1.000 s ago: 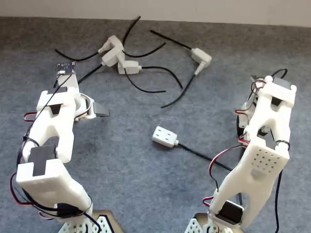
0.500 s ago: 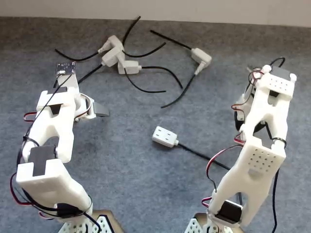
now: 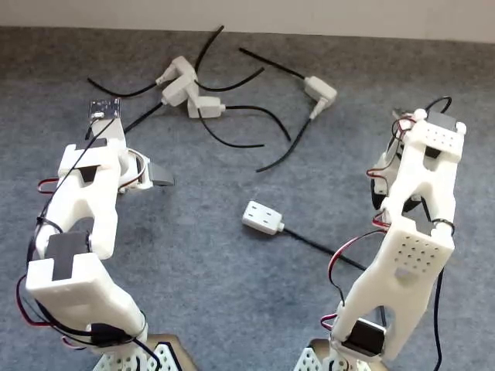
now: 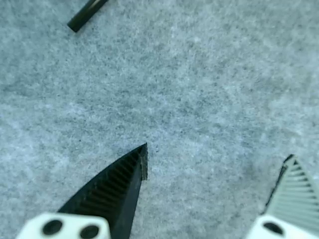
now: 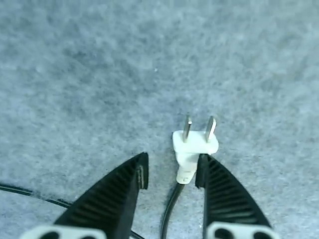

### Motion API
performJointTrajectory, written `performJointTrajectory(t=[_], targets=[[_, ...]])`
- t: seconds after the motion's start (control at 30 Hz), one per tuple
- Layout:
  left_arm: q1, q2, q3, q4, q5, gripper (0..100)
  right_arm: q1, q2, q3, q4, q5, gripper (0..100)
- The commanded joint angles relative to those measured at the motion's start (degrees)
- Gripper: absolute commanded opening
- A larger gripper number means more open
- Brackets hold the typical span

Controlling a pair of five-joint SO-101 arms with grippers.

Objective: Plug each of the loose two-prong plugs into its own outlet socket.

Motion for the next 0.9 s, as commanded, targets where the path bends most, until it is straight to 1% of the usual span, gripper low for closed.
performJointTrajectory(t=[0.0,0.27,0.5,0.73,0.87], targets=[[0.8,-2.6,-0.1,-0.7,-0.1,40,-0.2,-0.1,0.3,-0.7,-0.5,15.9],[0.8,-2.6,-0.1,-0.7,-0.1,40,0.3,0.0,1.8,-0.8,-0.4,15.9],[0.8,-2.6,-0.1,-0.7,-0.1,40,1.5,-0.1,7.4,-6.0,-0.4,15.9],[0.8,-2.6,-0.1,-0.7,-0.1,40,3.6,-0.1,7.9,-6.7,-0.4,15.9],[0.8,-2.6,-0.1,-0.7,-0.1,40,3.5,-0.1,8.0,-6.7,-0.4,15.9]])
